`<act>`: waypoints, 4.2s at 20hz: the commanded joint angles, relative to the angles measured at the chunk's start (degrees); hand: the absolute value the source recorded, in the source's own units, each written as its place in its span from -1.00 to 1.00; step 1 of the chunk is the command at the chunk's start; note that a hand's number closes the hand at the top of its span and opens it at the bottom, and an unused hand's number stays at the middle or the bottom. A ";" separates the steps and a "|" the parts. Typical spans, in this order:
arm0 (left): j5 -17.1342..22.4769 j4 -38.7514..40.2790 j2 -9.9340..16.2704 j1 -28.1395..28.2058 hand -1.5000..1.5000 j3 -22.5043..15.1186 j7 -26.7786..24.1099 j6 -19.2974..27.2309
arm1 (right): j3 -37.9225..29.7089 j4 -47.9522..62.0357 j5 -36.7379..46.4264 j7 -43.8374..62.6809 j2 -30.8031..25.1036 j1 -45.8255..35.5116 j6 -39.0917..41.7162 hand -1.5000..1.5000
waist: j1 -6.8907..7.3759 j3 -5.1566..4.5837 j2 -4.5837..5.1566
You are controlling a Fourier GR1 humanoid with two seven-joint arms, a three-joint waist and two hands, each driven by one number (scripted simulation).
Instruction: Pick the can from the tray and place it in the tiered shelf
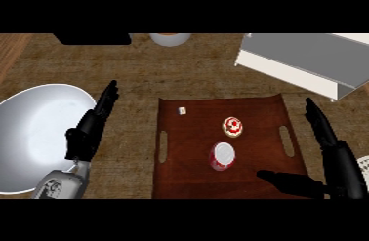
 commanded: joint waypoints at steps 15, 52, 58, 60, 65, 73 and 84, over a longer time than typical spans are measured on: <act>-2.29 5.22 -3.03 -4.03 0.00 0.87 0.33 0.08 | 17.99 -13.79 15.30 57.14 -1.95 -23.65 26.46 -1.00 | 0.21 -0.14 0.27; -5.19 -0.21 -5.16 0.89 0.00 3.13 -0.03 -2.94 | 17.07 0.84 36.59 53.43 22.71 -18.88 37.19 -1.00 | 0.17 -0.04 0.18; -3.87 6.25 -4.53 -3.84 0.00 6.57 -1.03 -5.74 | 14.15 7.03 37.91 50.64 25.74 -20.68 39.22 -1.00 | -0.01 -0.05 0.33; -3.05 -0.97 -2.65 -2.36 0.00 7.07 3.89 -6.75 | 15.32 8.14 40.62 49.46 26.67 -18.74 37.35 -1.00 | 0.30 -0.02 0.22; -5.55 3.14 -5.55 -0.43 0.00 5.86 -0.80 -6.08 | 14.55 5.41 42.25 48.99 27.38 -15.94 40.70 -1.00 | 0.07 -0.03 0.24; -5.69 4.23 -6.45 -0.06 0.00 7.65 -1.78 -7.43 | 10.24 11.12 43.60 42.14 28.31 -14.68 38.99 -1.00 | 0.12 -0.02 0.27; -9.16 -0.31 -8.84 1.04 0.00 7.29 0.94 -7.36 | 12.56 13.07 44.10 40.88 29.23 -11.84 37.99 -1.00 | 0.16 -0.02 0.24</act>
